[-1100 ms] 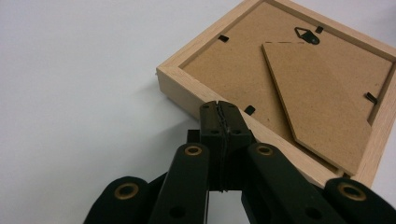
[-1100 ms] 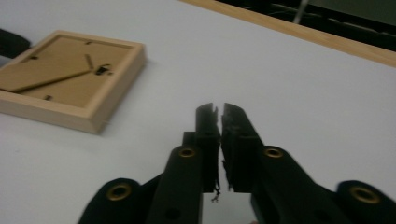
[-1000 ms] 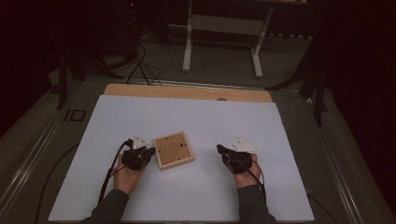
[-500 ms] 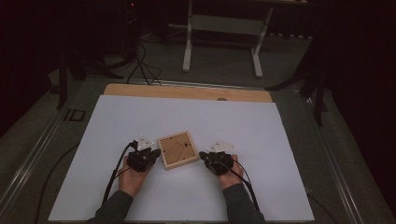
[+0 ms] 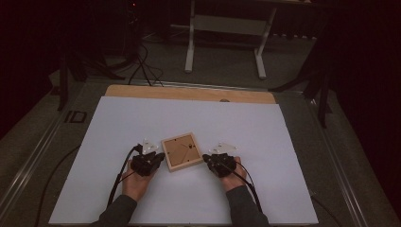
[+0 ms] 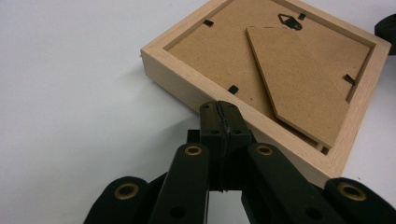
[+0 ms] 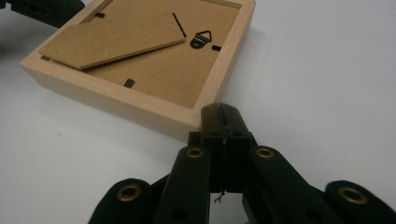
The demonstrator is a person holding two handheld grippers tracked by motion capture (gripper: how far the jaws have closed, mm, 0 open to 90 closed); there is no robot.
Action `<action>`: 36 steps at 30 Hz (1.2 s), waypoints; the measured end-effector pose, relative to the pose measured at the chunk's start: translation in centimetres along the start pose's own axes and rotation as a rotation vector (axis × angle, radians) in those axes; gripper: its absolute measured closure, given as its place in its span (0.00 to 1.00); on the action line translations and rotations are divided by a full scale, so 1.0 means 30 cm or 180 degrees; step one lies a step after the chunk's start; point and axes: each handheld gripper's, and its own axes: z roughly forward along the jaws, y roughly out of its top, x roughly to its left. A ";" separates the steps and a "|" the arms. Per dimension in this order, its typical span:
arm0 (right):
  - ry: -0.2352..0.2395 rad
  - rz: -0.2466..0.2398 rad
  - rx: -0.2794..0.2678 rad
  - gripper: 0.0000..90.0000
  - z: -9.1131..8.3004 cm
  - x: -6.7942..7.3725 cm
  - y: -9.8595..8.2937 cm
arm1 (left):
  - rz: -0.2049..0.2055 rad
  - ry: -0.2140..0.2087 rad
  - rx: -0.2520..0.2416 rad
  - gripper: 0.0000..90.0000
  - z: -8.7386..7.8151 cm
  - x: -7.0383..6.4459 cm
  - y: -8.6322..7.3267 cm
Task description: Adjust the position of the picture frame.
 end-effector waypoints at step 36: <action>0.0086 -0.0112 0.0038 1.00 -0.033 0.035 -0.030 | 0.0105 -0.0125 0.0209 1.00 -0.001 -0.033 -0.038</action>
